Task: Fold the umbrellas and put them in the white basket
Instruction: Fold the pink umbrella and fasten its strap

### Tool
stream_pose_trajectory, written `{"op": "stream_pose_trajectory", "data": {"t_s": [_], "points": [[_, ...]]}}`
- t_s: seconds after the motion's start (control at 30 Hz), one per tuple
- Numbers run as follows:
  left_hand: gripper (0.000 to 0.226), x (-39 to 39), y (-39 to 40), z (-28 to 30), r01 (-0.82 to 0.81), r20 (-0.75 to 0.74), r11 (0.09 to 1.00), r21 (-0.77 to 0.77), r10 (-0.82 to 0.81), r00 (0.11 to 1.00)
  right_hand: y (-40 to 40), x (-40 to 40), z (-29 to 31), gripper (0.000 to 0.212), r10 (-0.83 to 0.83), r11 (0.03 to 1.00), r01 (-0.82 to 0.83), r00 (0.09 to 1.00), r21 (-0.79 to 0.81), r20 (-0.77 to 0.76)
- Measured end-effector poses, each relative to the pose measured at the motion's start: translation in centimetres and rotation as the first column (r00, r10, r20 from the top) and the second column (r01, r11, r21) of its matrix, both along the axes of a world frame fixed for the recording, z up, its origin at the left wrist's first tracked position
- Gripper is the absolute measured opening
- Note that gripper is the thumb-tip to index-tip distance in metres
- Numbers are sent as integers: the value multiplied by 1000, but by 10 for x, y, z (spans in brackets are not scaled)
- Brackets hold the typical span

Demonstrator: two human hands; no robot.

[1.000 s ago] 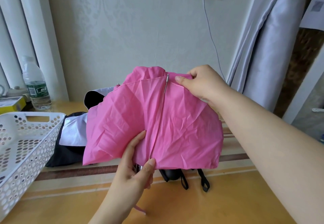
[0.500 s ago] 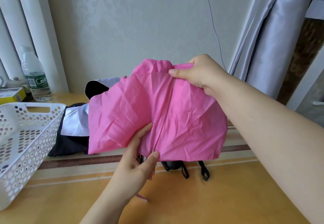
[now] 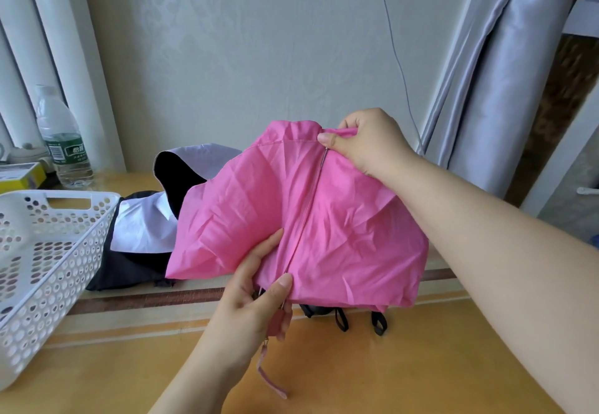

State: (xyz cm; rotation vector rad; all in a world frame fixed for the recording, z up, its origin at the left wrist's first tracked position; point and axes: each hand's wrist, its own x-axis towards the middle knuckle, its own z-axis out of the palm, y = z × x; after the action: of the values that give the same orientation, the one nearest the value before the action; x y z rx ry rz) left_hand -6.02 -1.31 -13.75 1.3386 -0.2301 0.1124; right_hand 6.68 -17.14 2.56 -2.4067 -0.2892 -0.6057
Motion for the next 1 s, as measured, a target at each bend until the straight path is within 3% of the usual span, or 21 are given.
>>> {"op": "stream_pose_trajectory", "data": {"t_s": [0.03,0.1,0.17,0.2,0.27,0.33,0.37,0.43,0.5,0.53,0.63,0.73,0.8,0.9,1.0], "points": [[51,1,-1,0,-11,-18,1000,-18,11,1000,1,-1,0,24,-57,994,58,998,-89,13],[53,4,0,-1,-37,-37,998,-42,35,999,2,-14,-3,50,-109,954,153,979,-259,175],[51,6,1,0,-62,-52,995,-75,58,997,8,-37,-13,59,-1,952,152,871,-267,491],[51,6,2,0,-71,-57,993,-94,66,996,9,-47,-25,59,43,947,146,826,-287,562],[53,7,4,0,-89,-53,988,-123,83,995,1,-58,-55,67,-19,945,172,878,-277,479],[55,7,7,1,-103,-41,985,-140,98,994,-20,-61,-76,79,-216,974,223,966,-36,143],[55,9,8,1,-112,-37,982,-152,107,994,-33,-59,-86,80,-255,956,261,965,134,-59],[55,11,9,0,-129,-40,974,-186,123,992,-53,-60,-100,75,-131,899,273,914,344,-383],[55,12,9,1,-138,-45,969,-207,131,990,-62,-65,-113,91,99,845,218,834,488,-543],[55,12,8,1,-142,-49,967,-213,135,990,-62,-68,-119,89,191,797,213,798,565,-571],[54,11,7,0,-165,-46,961,-221,159,986,-48,-75,-119,61,298,722,140,820,677,-488],[50,13,5,-3,-229,-45,950,-211,225,973,-45,-74,-114,69,76,810,46,980,585,-183],[49,14,4,-5,-273,-55,938,-214,268,962,-44,-79,-107,53,-11,819,22,1000,574,-23],[50,14,3,-5,-287,-52,938,-194,282,958,-42,-80,-110,41,-58,852,49,998,521,0],[52,12,4,-3,-280,-41,946,-164,277,960,-38,-76,-113,41,-14,884,69,993,463,-121]]}}
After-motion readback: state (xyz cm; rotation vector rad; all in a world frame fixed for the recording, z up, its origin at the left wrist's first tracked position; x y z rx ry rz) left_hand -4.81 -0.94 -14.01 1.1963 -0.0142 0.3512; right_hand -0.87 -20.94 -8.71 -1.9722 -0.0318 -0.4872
